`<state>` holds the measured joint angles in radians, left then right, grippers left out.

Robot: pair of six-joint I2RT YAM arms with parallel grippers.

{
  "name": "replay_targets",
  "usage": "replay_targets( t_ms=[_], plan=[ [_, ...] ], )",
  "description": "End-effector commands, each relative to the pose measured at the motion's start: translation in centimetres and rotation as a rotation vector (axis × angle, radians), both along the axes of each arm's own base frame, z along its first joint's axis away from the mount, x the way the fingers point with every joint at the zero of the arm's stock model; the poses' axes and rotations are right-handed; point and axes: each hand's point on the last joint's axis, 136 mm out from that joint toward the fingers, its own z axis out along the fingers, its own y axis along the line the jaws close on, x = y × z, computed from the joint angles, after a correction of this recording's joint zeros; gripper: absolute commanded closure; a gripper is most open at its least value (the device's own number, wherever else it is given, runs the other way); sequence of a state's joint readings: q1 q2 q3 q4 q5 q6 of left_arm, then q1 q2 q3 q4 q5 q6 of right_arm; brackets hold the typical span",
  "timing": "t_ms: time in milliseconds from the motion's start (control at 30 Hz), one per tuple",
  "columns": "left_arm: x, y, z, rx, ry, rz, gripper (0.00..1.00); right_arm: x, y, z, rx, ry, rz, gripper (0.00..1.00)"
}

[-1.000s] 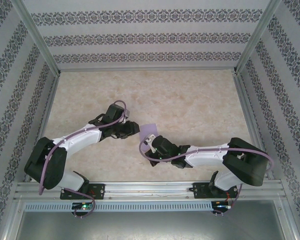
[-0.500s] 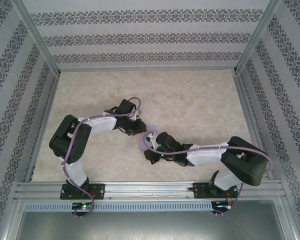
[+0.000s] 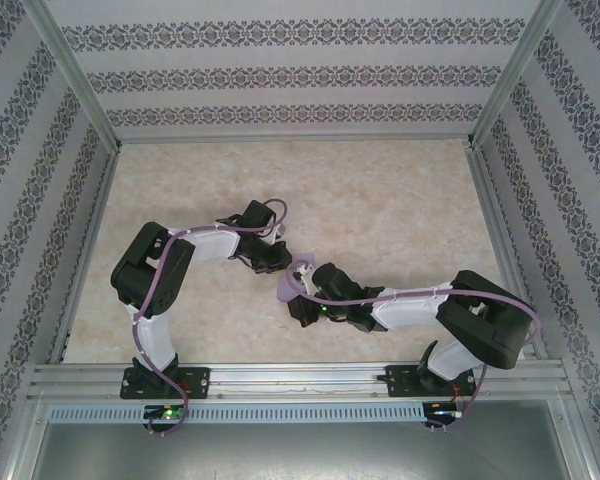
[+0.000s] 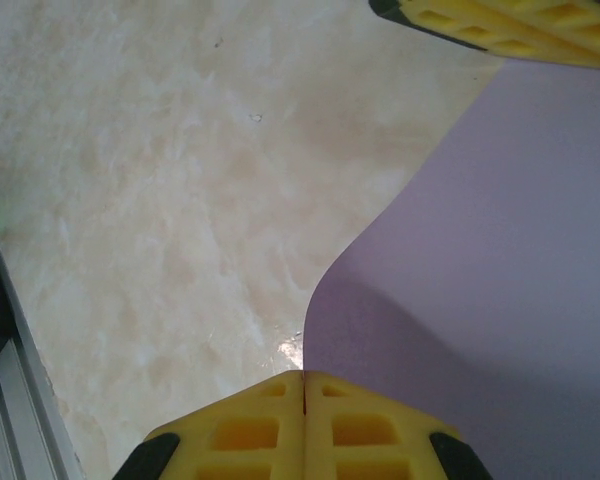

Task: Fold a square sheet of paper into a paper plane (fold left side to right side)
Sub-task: Third fold the triangle at the center of the table.

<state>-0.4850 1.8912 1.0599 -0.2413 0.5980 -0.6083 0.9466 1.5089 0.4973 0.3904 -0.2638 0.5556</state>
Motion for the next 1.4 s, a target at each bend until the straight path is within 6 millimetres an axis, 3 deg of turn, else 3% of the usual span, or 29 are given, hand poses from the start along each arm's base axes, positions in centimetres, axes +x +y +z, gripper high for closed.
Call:
replay_targets(
  t_ms=[0,767,1367],
  plan=[
    [-1.5,1.0,-2.2,0.076,0.057,-0.015,0.86,0.2,-0.1,-0.3,0.008,0.035,-0.018,1.0],
    [-2.0,1.7,-3.6,0.118,0.079,-0.003,0.88,2.1,-1.5,-0.5,0.027,0.161,-0.106,1.0],
    [-2.5,1.8,-4.0,0.15,0.085,0.0,0.88,4.1,-3.5,-1.2,-0.034,0.157,-0.194,1.0]
  ],
)
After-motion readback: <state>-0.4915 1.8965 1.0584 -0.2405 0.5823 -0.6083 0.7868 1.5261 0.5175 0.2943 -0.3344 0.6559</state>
